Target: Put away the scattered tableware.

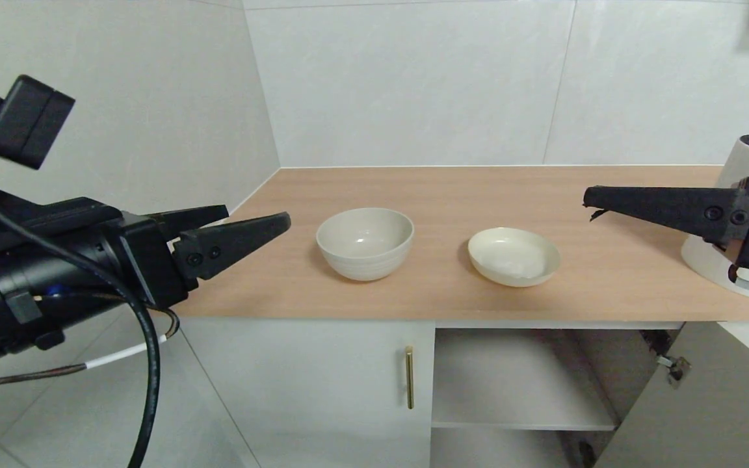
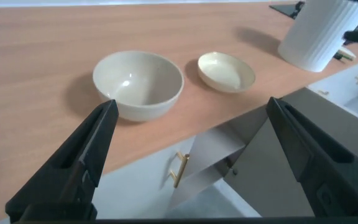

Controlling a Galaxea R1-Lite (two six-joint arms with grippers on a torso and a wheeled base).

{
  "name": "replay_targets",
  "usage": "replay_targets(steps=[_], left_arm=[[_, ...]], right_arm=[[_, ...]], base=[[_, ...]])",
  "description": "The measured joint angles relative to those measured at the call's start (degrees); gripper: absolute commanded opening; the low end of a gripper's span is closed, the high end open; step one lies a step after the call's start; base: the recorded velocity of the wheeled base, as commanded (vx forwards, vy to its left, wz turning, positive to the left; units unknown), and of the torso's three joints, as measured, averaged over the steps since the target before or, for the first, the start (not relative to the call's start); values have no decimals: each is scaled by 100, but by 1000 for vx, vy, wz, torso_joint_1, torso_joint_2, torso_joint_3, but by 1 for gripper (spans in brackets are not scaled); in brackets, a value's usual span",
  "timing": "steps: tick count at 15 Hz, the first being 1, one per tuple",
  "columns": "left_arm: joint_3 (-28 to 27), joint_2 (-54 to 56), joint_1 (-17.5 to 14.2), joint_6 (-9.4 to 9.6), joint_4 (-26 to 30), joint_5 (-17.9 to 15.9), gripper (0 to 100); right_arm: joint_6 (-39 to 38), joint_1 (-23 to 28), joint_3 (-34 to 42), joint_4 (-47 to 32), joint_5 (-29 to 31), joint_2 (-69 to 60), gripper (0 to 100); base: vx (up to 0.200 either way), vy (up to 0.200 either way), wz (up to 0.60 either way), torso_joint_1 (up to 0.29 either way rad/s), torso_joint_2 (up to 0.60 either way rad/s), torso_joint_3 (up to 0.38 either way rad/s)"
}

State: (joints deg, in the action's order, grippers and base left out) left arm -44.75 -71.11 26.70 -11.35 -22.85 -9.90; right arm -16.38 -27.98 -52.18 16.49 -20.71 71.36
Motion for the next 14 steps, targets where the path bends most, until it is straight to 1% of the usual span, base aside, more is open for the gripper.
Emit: replay_targets(steps=[1,2,3,5,6,7,8,9,10,11,12,13,14], left_arm=[[-152,-72,-52,0,55,5,100],[-332,-179,-184,-4,183,24,100],[-494,-267,-276,-11,456,82,100],[-814,-405,-368,-15,936,218,100],[-1090,-477,-383,-30,1220,262,100],[-1382,-568,-394,-85,1570,317,100],[-1713,-690,-401,-173,1919,361,100],[-2024,-822,-412,-261,2266,389,100],[-2388,-974,-427,-378,2700,457,100],[-2909,-1189,-438,-545,3368,572,100],[-3473,-1453,-460,-772,3991,689,100],[-3958,-1770,-466,-1059,4470,767,100],[-4298,-2089,-479,-1347,4799,831,100]], right_arm=[[-12,54,-107,37,52,138,100],[-17,169,-282,52,194,322,100],[-15,284,-411,45,284,492,100],[-12,497,-664,-256,438,820,100],[-11,535,-862,-557,761,951,100],[-11,549,-1036,-758,1300,1075,100],[-9,544,-1229,-873,1840,1215,100],[-11,489,-1351,-930,2232,1334,100],[-15,406,-1421,-952,2404,1430,100],[-23,340,-1447,-955,2462,1515,100],[-28,307,-1453,-957,2470,1570,100],[-30,295,-1453,-958,2478,1620,100],[-33,284,-1447,-957,2495,1655,100]], base=[[0,0,0,0,0,0],[0,0,0,0,0,0],[0,0,0,0,0,0],[0,0,0,0,0,0],[0,0,0,0,0,0],[0,0,0,0,0,0],[0,0,0,0,0,0],[0,0,0,0,0,0],[0,0,0,0,0,0],[0,0,0,0,0,0],[0,0,0,0,0,0],[0,0,0,0,0,0],[0,0,0,0,0,0]])
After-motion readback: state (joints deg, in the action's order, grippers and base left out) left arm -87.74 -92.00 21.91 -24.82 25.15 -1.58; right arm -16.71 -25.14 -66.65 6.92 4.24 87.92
